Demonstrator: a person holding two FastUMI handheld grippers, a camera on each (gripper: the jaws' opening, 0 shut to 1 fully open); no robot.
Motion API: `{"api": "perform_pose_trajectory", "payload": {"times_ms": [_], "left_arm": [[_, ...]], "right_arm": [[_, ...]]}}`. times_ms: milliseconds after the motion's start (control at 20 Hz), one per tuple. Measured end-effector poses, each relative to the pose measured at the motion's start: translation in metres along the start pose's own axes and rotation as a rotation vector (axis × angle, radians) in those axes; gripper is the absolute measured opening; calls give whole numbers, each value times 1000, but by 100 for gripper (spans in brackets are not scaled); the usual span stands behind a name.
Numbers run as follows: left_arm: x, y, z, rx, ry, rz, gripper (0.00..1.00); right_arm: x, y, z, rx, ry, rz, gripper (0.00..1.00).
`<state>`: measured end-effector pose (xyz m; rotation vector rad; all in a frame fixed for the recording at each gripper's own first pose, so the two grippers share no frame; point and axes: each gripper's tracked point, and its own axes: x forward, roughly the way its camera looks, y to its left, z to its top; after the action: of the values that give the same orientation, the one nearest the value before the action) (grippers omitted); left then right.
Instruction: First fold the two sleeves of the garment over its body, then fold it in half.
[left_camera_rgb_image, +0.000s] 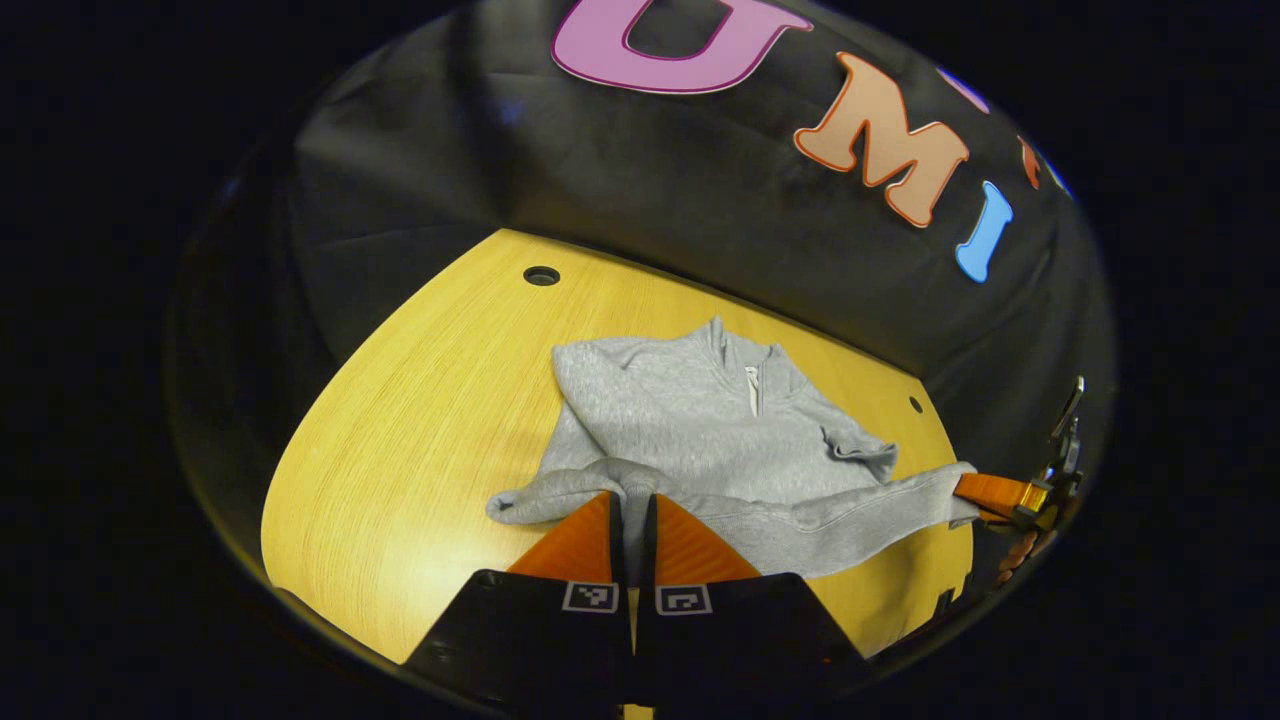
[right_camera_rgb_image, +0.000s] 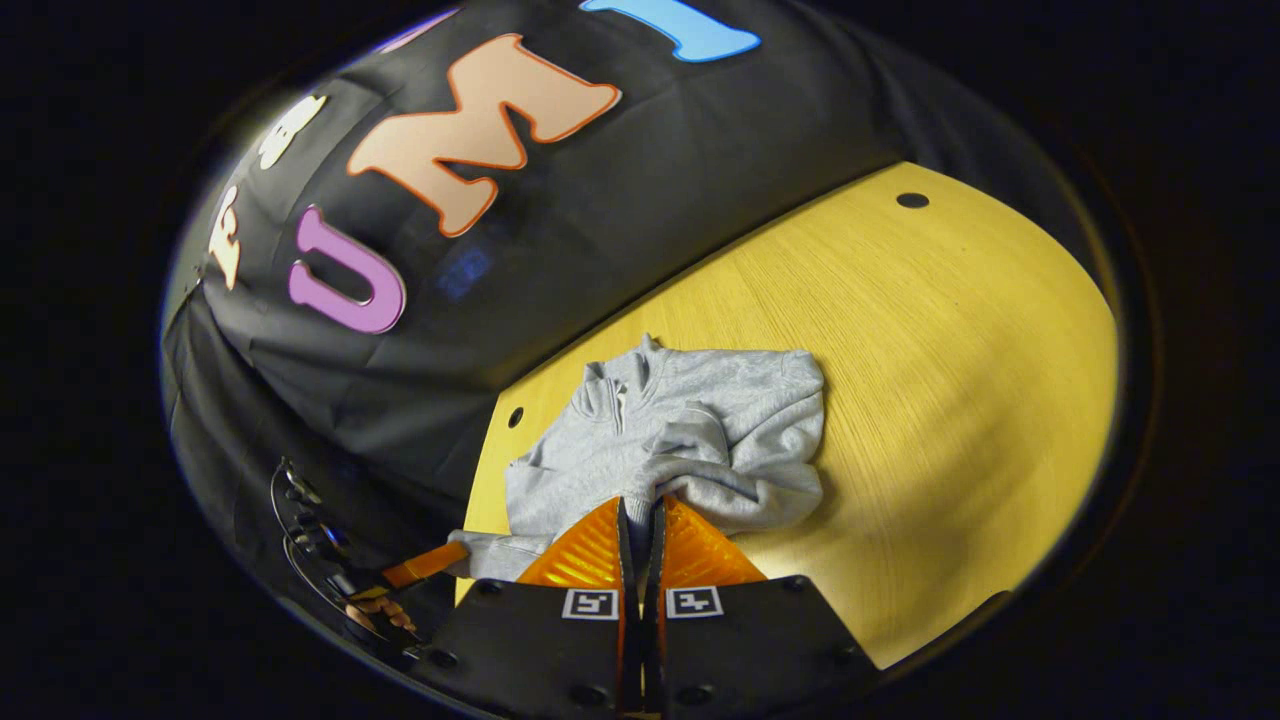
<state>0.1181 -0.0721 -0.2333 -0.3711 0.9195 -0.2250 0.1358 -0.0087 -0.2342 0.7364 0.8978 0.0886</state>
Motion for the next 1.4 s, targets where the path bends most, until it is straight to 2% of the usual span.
{"api": "perform_pose_trajectory", "payload": {"times_ms": [100,300,550,600,650,700,750,850,900,950,1050,1100,1150,1200,1400], "left_arm": [[14,-3,9,-5,9,3,0],[47,1,15,-18,55,35,0],[80,11,13,-156,119,67,1],[85,13,12,-174,124,70,1],[88,13,13,-180,122,69,3],[89,12,15,-186,110,66,4],[89,10,19,-188,89,58,5],[89,12,32,-185,29,52,9],[91,8,41,-188,-4,36,18],[92,5,49,-185,-35,19,31],[89,2,63,-151,-93,19,56],[87,4,69,-116,-117,37,83],[83,6,75,-72,-138,59,84],[79,8,82,-24,-159,82,93],[48,2,115,112,-280,130,96]], "right_arm": [[19,-7,9,65,4,-23,3],[56,-26,13,88,19,-93,4],[88,-36,15,196,40,-134,4],[94,-37,17,212,43,-138,10],[97,-37,19,217,44,-140,9],[99,-36,21,212,40,-133,15],[95,-36,22,199,37,-142,15],[97,-22,28,189,16,-114,29],[96,-15,33,179,-3,-95,47],[97,-11,40,157,-28,-86,65],[93,-11,51,77,-89,-114,100],[88,-11,59,29,-125,-131,97],[83,-10,67,-16,-161,-146,97],[75,-8,75,-55,-196,-154,97],[39,6,92,-199,-326,-164,97]]}}
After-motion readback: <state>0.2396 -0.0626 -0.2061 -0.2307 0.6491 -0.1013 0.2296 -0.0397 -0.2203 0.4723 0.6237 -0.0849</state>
